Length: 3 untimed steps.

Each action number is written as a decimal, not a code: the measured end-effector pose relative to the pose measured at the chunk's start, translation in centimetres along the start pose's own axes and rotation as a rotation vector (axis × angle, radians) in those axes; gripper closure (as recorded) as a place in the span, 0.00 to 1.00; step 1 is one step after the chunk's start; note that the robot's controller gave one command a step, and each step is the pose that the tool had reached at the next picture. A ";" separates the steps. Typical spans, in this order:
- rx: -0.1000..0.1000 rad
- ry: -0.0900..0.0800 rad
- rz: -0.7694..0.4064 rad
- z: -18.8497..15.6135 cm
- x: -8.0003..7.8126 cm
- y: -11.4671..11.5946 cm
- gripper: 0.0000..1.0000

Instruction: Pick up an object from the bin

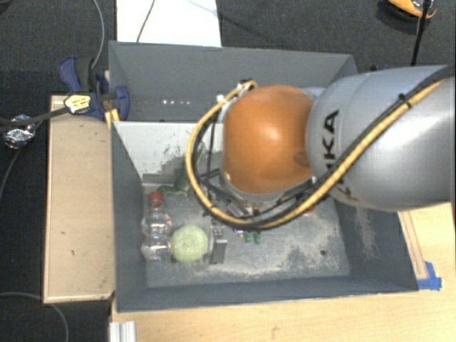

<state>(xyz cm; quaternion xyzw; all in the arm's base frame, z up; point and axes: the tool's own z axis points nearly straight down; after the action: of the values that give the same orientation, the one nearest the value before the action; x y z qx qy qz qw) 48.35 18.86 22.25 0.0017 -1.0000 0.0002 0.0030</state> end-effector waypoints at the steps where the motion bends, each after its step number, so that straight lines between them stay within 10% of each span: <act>1: -0.002 -0.008 0.005 -0.4 -0.2 -0.1 0.00; 3: -0.003 -0.011 -0.088 9.1 -1.2 1.0 0.00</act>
Offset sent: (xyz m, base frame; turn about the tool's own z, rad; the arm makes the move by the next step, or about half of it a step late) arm -0.0075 0.0004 -0.1210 -0.1644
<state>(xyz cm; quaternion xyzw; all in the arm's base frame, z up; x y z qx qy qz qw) 49.46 19.85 13.15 0.0459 -0.9989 -0.0013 -0.0026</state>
